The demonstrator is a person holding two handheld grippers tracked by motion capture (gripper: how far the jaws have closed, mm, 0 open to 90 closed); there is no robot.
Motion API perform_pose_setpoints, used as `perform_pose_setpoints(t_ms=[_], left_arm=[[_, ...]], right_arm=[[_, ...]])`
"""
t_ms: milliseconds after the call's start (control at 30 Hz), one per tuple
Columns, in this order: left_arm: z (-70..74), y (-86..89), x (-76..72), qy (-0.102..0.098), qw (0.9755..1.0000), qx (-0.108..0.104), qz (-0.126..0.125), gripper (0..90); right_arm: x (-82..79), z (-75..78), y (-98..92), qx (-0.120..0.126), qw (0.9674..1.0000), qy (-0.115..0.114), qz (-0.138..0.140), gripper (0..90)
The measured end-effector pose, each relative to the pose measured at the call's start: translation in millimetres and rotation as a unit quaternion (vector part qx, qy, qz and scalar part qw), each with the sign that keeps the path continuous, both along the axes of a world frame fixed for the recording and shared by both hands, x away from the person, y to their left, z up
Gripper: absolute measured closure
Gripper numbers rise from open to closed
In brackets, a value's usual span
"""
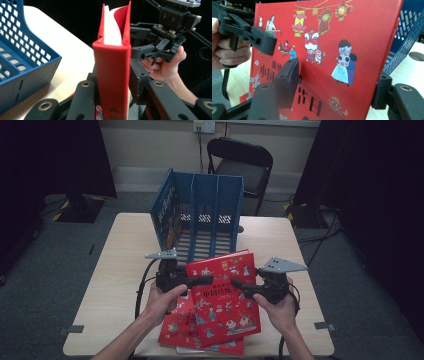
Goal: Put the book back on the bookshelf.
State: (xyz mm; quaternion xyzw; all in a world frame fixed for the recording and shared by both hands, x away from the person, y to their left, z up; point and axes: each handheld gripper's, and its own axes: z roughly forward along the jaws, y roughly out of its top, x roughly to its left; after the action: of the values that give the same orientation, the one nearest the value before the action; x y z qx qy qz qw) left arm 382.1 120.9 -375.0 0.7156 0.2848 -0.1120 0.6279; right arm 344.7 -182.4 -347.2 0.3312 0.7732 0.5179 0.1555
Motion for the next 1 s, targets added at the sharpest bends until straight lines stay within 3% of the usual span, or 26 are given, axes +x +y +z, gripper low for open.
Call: perform_pose_setpoints(t_ms=[200, 367, 467, 567, 600, 700, 800, 1000], left_arm=[[14.3, 1.3, 2.9, -0.045, 0.9989, 0.015, 0.004, 70.8], [17.4, 2.6, 5.4, -0.056, 0.9982, 0.016, 0.011, 70.6], [31.6, 4.8, 3.8, -0.085, 0.9958, 0.026, 0.023, 70.3], [35.8, 5.8, 2.2, -0.094, 0.9948, 0.024, 0.029, 69.7], [37.6, 6.4, -0.4, -0.105, 0.9934, 0.027, 0.038, 69.5], [34.4, 6.7, -5.5, -0.112, 0.9922, 0.026, 0.049, 67.4], [29.4, 10.0, -9.7, -0.11, 0.9927, 0.006, 0.048, 66.0], [29.8, 6.8, -18.6, -0.122, 0.9913, 0.013, 0.048, 66.1]], right_arm=[[5.3, 9.3, 3.5, 0.009, 0.9997, -0.022, -0.009, 37.0], [9.2, 9.9, 6.2, 0.015, 0.9993, -0.029, -0.015, 36.8], [11.9, 12.1, 9.7, 0.018, 0.9991, -0.036, -0.012, 36.9], [12.5, 14.5, 11.6, 0.027, 0.9986, -0.045, -0.01, 36.9], [12.7, 14.8, 11.9, 0.031, 0.9984, -0.046, -0.008, 37.0], [10.9, 9.2, 15.6, 0.03, 0.9987, -0.041, -0.003, 37.0], [5.5, 5.7, 16.2, 0.023, 0.9984, -0.051, 0.002, 39.0], [-3.5, 6.9, 12.7, 0.014, 0.998, -0.061, -0.007, 38.0]])
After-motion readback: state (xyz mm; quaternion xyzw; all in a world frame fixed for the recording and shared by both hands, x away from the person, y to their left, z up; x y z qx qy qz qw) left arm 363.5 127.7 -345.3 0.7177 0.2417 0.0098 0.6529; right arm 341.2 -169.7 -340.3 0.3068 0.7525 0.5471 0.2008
